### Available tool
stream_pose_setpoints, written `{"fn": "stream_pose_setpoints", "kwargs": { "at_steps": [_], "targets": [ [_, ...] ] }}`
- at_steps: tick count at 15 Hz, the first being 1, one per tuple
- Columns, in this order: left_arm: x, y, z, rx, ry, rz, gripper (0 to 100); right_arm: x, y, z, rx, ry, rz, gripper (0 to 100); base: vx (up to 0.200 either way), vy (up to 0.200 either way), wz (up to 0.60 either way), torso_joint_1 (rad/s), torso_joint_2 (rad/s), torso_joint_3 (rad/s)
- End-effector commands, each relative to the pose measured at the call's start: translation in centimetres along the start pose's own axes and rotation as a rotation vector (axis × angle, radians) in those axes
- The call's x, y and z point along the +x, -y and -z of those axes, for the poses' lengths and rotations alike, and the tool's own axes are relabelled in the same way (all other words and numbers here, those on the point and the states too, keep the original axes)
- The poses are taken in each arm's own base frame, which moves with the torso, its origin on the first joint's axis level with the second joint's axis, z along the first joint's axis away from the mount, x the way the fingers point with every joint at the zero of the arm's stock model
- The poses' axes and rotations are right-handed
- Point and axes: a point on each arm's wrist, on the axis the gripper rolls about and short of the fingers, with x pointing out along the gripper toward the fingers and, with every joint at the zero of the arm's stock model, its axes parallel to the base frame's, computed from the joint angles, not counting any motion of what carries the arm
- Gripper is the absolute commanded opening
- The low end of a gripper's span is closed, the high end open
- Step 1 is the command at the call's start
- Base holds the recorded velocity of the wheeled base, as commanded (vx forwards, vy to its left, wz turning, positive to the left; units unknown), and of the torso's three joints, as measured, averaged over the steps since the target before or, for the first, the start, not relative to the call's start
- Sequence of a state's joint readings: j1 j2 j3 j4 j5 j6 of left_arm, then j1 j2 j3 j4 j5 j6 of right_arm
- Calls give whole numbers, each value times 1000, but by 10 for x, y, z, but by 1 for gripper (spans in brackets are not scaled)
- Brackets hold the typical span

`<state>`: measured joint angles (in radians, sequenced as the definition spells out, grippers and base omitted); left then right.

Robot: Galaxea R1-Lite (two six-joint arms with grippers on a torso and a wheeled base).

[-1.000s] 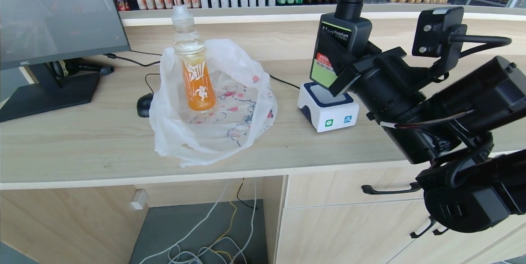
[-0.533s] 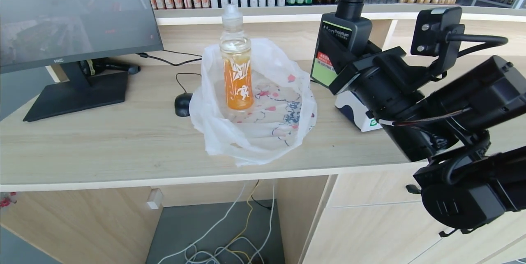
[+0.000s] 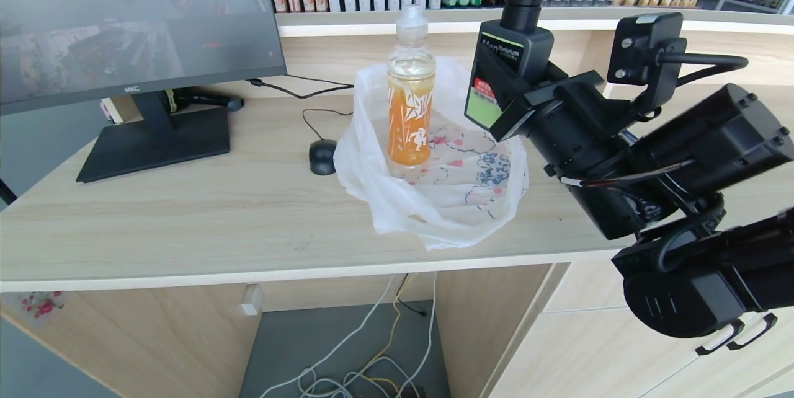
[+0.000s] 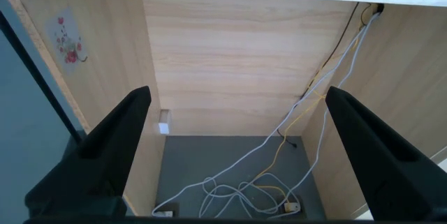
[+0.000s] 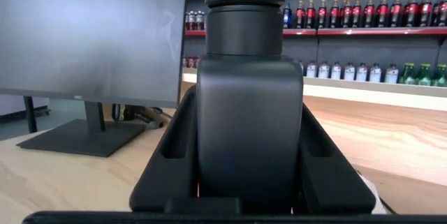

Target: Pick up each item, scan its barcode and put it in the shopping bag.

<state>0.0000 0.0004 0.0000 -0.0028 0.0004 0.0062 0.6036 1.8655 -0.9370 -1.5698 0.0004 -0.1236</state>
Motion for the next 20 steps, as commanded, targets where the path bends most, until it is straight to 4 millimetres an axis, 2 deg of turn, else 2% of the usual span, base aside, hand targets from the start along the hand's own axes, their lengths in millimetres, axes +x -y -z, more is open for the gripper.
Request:
{"fn": "stream_pose_setpoints", "kwargs": {
  "at_steps": [1,6,10,15,17,20],
  "targets": [
    [0,0,0,0,1,-1,100,4,-3,13,2,-15,-6,0,0,0,0,0,0,0],
    [0,0,0,1,1,-1,100,16,-3,23,-7,-3,34,0,0,0,0,0,0,0],
    [0,0,0,1,1,0,100,14,0,34,-10,-30,40,0,0,0,0,0,0,0],
    [0,0,0,1,1,-1,100,13,11,46,-26,-148,52,0,0,0,0,0,0,0],
    [0,0,0,1,1,0,100,12,24,60,-44,-227,75,0,0,0,0,0,0,0],
    [0,0,0,1,1,-1,100,14,25,71,-45,-261,77,0,0,0,0,0,0,0]
  ]
}}
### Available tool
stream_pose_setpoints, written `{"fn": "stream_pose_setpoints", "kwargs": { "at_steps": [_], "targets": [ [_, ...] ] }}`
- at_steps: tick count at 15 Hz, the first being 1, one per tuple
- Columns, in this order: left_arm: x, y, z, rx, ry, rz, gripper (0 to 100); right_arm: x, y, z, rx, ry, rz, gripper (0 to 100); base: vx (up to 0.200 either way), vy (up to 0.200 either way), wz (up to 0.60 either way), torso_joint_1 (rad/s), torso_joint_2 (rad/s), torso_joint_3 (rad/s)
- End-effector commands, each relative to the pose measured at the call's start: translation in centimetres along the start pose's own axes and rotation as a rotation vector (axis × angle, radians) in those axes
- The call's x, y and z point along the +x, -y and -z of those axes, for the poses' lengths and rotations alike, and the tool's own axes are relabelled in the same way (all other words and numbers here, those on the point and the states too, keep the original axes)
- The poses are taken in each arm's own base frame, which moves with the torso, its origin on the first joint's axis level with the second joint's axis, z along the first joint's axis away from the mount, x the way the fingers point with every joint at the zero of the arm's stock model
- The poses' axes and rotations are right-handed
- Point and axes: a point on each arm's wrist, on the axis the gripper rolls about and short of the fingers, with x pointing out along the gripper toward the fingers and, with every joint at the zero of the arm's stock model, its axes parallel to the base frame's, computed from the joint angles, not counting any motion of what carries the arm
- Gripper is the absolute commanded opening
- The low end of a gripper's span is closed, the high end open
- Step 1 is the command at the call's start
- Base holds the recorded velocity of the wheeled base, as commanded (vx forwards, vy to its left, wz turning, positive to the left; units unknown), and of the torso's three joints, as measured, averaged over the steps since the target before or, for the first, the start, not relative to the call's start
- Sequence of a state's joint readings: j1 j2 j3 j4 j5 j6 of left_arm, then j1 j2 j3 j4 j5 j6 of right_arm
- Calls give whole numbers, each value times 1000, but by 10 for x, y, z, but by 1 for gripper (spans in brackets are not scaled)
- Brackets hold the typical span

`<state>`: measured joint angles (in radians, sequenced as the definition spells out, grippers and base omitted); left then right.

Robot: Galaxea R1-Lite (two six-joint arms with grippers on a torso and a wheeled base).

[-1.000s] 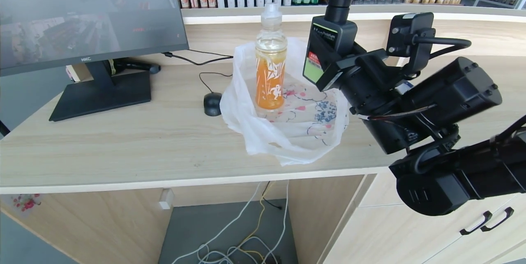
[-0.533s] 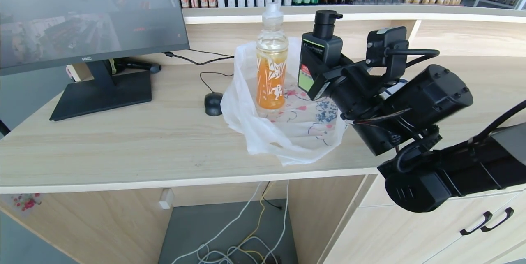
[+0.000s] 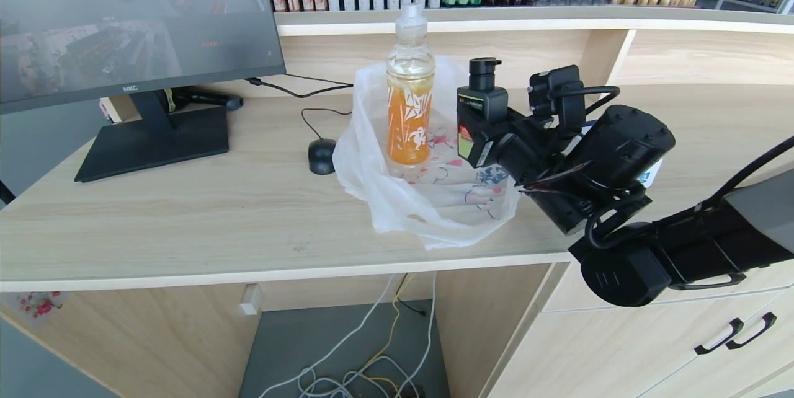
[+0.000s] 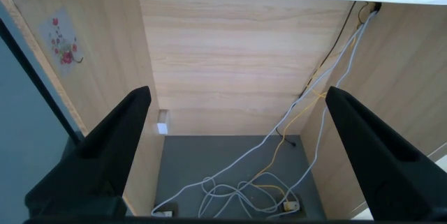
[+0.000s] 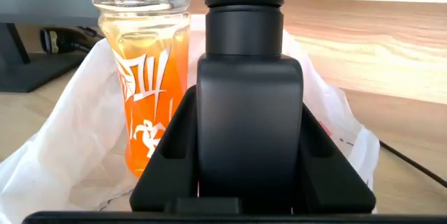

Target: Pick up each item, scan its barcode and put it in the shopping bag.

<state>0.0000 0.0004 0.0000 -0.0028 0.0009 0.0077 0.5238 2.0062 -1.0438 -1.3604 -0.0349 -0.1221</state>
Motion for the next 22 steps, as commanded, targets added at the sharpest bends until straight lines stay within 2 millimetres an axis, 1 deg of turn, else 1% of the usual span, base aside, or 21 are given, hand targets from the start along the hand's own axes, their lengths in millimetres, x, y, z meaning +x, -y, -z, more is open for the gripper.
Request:
{"fn": "stream_pose_setpoints", "kwargs": {
  "at_steps": [1,4,7,9,11,14,16,18,20,22],
  "targets": [
    [0,0,0,0,1,-1,100,6,1,6,-3,-10,4,0,0,0,0,0,0,0],
    [0,0,0,0,1,1,100,15,0,13,-4,-45,0,0,0,0,0,0,0,0],
    [0,0,0,0,1,-1,100,26,3,23,-8,-54,9,0,0,0,0,0,0,0],
    [0,0,0,0,1,-1,100,30,5,26,-10,-70,11,0,0,0,0,0,0,0],
    [0,0,0,2,1,1,100,30,4,33,-11,-105,7,0,0,0,0,0,0,0],
    [0,0,0,3,1,1,100,31,13,37,-19,-122,25,0,0,0,0,0,0,0],
    [0,0,0,3,1,1,100,30,14,40,-20,-133,24,0,0,0,0,0,0,0],
    [0,0,0,3,1,1,100,25,13,42,-20,-152,17,0,0,0,0,0,0,0],
    [0,0,0,3,1,1,100,24,10,42,-18,-155,13,0,0,0,0,0,0,0],
    [0,0,0,3,1,1,100,23,10,38,-17,-150,12,0,0,0,0,0,0,0]
  ]
}}
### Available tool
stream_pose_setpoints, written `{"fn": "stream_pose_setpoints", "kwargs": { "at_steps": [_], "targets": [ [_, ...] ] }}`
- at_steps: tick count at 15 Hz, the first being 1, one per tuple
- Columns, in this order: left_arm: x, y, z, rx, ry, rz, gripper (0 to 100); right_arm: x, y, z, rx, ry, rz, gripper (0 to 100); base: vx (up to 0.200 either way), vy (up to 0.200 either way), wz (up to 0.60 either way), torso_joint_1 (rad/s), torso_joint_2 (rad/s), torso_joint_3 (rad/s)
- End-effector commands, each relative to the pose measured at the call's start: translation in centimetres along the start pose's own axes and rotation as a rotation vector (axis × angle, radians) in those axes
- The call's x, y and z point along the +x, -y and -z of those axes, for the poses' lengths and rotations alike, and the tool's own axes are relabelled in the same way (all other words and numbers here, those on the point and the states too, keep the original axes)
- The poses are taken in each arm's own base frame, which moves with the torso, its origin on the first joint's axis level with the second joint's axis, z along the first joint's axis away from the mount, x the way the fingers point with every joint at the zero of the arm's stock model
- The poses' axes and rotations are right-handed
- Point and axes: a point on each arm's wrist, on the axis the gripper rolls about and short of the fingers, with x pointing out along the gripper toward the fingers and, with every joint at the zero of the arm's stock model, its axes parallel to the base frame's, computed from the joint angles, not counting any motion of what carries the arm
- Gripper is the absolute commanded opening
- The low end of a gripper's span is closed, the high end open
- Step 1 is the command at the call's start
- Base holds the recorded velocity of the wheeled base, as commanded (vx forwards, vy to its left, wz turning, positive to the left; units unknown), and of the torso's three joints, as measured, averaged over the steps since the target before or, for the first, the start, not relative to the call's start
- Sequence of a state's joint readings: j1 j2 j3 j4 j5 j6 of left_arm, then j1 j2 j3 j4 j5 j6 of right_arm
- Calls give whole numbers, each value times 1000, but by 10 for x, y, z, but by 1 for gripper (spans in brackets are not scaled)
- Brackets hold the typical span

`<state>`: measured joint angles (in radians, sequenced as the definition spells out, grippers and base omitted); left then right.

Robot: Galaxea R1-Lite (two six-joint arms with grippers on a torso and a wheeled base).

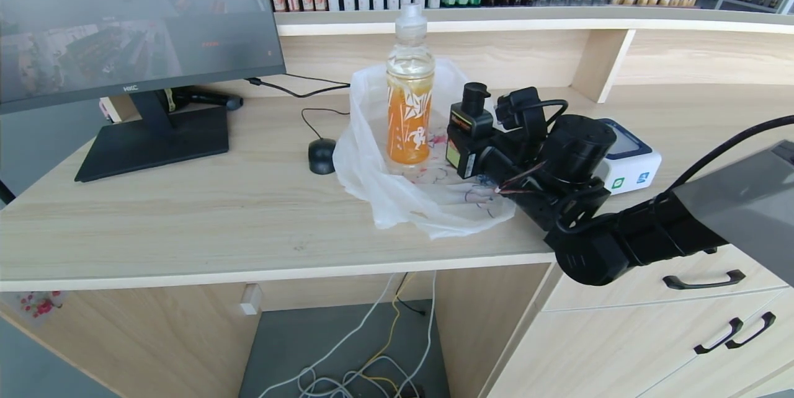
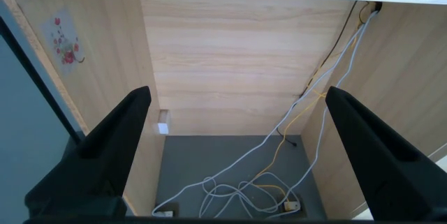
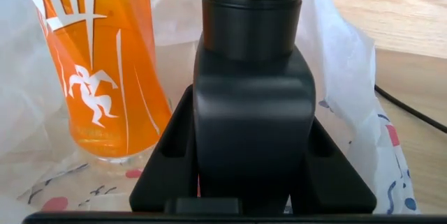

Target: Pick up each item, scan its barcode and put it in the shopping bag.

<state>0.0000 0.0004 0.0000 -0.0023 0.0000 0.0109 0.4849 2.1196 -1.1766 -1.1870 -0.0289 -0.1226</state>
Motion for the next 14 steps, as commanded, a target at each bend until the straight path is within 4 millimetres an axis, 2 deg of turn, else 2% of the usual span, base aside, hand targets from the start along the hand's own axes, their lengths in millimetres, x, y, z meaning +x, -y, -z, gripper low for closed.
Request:
{"fn": "stream_pose_setpoints", "kwargs": {
  "at_steps": [1,7,8,14],
  "targets": [
    [0,0,0,0,1,-2,100,-1,0,-4,0,8,-2,0,0,0,0,0,0,0],
    [0,0,0,0,1,-2,100,-5,-2,-5,5,1,-7,0,0,0,0,0,0,0],
    [0,0,0,0,1,-2,100,-5,-5,-6,39,2,-7,100,0,0,0,0,0,0],
    [0,0,0,0,1,-2,100,-9,-8,-18,58,30,-13,100,0,0,0,0,0,0]
  ]
}}
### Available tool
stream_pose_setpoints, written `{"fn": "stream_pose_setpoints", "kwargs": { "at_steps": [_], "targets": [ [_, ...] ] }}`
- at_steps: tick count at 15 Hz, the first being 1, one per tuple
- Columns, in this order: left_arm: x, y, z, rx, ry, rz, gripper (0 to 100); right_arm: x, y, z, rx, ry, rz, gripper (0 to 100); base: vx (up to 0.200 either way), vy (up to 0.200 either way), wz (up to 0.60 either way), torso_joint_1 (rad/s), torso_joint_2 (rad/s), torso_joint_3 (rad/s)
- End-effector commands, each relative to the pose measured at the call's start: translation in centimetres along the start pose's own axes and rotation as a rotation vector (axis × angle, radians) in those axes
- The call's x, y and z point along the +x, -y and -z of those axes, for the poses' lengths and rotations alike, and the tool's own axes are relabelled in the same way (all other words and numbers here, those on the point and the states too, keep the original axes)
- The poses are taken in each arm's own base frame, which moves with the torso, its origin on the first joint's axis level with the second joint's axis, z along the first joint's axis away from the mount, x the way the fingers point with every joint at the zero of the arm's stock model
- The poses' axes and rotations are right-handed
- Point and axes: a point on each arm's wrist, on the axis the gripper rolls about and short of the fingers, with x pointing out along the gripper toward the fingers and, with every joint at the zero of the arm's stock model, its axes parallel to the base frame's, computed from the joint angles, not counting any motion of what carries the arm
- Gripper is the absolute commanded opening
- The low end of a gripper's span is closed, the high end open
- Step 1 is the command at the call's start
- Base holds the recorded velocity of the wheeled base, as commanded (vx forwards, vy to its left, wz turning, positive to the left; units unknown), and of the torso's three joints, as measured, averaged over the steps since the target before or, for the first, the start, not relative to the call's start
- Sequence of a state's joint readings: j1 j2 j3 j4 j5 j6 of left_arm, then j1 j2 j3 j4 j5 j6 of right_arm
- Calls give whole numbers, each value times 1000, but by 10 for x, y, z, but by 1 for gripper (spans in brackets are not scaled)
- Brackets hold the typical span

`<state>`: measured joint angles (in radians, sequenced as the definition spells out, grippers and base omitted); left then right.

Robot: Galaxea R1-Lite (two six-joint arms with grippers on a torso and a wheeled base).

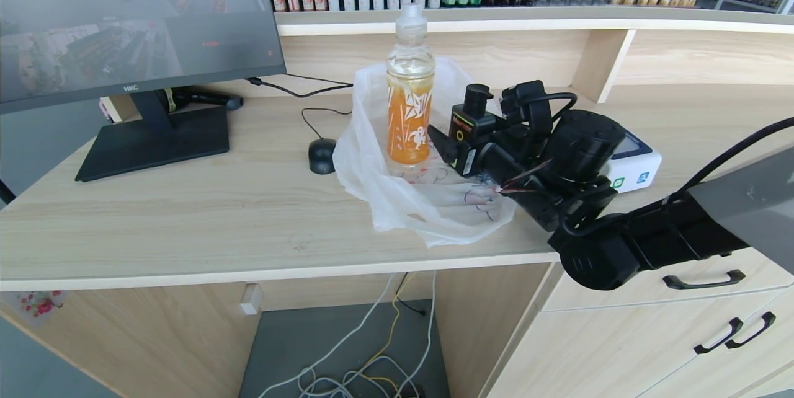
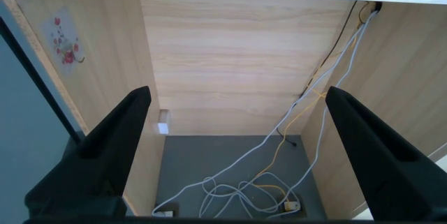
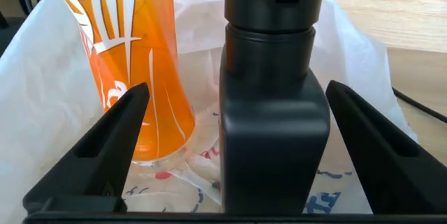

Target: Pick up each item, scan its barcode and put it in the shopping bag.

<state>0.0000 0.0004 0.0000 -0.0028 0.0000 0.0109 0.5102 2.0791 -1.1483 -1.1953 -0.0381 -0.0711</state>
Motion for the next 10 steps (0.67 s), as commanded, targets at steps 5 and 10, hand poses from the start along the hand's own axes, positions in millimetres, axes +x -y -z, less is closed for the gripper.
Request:
{"fn": "stream_pose_setpoints", "kwargs": {
  "at_steps": [5,10],
  "targets": [
    [0,0,0,0,1,0,100,-23,2,-19,2,4,0,100,0,0,0,0,0,0],
    [0,0,0,0,1,0,100,-93,13,-26,54,15,49,100,0,0,0,0,0,0]
  ]
}}
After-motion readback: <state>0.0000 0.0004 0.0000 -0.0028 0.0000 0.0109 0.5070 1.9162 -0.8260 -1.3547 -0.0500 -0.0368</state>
